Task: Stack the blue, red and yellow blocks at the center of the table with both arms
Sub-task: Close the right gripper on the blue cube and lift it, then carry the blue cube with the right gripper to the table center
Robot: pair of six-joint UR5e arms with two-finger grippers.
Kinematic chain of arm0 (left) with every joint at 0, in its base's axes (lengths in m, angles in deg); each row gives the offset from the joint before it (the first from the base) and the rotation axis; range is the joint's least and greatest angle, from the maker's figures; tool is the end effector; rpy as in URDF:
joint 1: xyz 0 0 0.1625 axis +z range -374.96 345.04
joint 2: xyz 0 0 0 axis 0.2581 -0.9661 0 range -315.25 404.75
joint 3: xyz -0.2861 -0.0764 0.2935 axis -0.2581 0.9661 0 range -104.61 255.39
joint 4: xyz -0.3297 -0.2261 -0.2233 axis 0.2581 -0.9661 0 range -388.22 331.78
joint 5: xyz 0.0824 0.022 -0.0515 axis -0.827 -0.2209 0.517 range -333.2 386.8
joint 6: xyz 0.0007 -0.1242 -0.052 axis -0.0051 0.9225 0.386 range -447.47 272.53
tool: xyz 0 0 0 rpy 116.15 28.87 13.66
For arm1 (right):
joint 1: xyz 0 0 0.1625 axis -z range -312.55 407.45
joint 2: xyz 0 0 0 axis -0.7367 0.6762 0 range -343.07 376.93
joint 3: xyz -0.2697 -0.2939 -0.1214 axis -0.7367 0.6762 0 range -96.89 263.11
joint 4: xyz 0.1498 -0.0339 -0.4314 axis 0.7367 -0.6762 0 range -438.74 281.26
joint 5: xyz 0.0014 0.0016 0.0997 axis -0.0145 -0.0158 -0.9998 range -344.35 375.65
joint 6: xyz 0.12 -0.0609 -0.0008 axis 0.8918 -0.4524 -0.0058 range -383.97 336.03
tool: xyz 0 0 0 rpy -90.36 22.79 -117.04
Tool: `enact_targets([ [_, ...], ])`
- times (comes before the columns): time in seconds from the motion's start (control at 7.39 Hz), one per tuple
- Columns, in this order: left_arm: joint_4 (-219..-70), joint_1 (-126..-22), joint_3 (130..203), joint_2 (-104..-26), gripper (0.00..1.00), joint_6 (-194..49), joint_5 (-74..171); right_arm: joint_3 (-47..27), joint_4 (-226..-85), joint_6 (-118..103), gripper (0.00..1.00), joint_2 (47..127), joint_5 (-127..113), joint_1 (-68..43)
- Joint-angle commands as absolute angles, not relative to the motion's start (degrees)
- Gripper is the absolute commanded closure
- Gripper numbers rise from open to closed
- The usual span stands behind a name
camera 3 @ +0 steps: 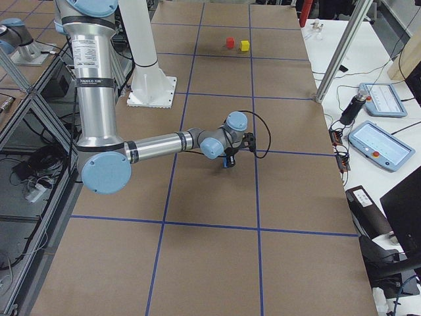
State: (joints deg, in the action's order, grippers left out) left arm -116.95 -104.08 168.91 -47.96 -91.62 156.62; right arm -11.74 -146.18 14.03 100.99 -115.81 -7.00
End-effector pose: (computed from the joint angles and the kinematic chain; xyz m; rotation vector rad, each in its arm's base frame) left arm -0.0385 -0.5640 0.6259 0.1026 0.6923 0.1141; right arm -0.3200 -0.5238 0.5247 0.0246 -0.8951 -0.1705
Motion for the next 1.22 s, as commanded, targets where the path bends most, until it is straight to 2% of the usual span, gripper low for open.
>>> enact_targets([
  [0.0, -117.0, -104.1, 169.0, -48.1, 0.00, -91.7, 156.6, -10.8, -166.2, 14.0, 1.00, 83.9, -117.7, -8.5],
  [0.27, -116.9, -104.1, 168.8, -48.3, 0.00, -91.8, 156.6, -2.5, -173.2, 14.8, 1.00, 67.5, -113.7, -3.6],
  [0.54, -117.0, -104.1, 168.9, -48.7, 0.00, -91.9, 156.6, 8.8, -173.1, 16.6, 1.00, 56.4, -108.4, 1.4],
  [0.95, -117.3, -102.7, 169.9, -50.0, 0.00, -91.1, 156.7, 19.9, -170.5, 22.9, 1.00, 46.1, -105.7, 5.3],
  [1.08, -117.3, -102.6, 169.4, -50.0, 0.00, -89.2, 156.7, 22.2, -168.3, 25.0, 1.00, 45.4, -104.7, 7.5],
])
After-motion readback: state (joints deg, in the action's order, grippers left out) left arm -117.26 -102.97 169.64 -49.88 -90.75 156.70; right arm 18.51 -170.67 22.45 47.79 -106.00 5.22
